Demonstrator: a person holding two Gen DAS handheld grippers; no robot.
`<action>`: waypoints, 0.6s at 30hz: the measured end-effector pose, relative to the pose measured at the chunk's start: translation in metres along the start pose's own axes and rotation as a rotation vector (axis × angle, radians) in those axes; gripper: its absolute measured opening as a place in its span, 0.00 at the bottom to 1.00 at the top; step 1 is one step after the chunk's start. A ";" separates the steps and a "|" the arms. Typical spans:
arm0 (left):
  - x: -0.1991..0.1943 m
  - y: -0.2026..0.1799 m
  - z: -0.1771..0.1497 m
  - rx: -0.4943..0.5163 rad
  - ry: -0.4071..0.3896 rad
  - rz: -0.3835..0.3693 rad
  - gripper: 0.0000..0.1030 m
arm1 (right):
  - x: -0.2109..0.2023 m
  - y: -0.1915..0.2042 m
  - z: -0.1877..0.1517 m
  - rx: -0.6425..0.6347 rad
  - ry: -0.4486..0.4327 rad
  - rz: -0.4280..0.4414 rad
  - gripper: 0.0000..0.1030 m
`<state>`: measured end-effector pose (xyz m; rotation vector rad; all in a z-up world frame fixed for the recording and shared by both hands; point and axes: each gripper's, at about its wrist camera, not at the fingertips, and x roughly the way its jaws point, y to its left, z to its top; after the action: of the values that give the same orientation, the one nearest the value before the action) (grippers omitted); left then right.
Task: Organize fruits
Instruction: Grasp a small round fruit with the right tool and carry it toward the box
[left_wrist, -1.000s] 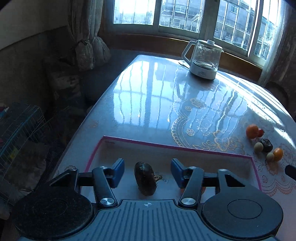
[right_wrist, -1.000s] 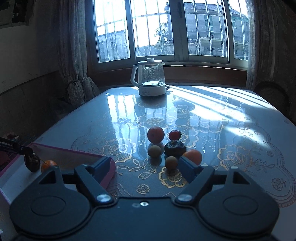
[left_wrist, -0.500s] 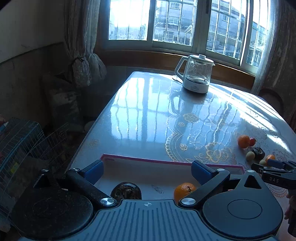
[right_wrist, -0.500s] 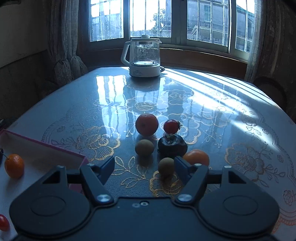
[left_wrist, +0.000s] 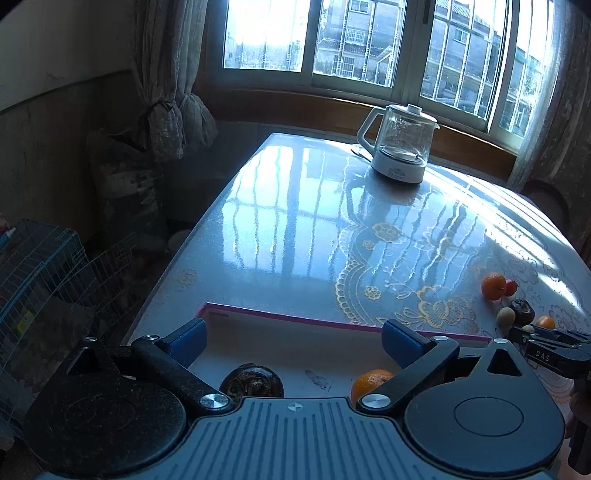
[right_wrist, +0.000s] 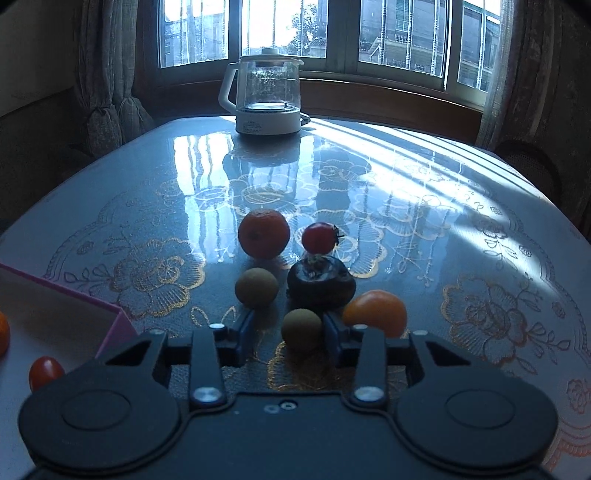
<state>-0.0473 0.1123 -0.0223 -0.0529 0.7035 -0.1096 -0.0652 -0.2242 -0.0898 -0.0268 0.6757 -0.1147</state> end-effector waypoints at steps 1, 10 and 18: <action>0.001 0.001 0.000 -0.003 0.004 0.001 0.97 | 0.000 -0.001 0.000 0.004 -0.002 -0.002 0.24; 0.007 0.008 0.001 -0.040 0.017 0.017 0.97 | -0.011 -0.010 -0.002 0.064 -0.024 0.038 0.21; 0.006 0.025 0.003 -0.088 0.006 0.063 0.97 | -0.062 0.024 0.007 0.005 -0.083 0.244 0.21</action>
<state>-0.0383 0.1367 -0.0259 -0.1143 0.7146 -0.0189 -0.1064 -0.1935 -0.0478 0.0556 0.5906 0.1186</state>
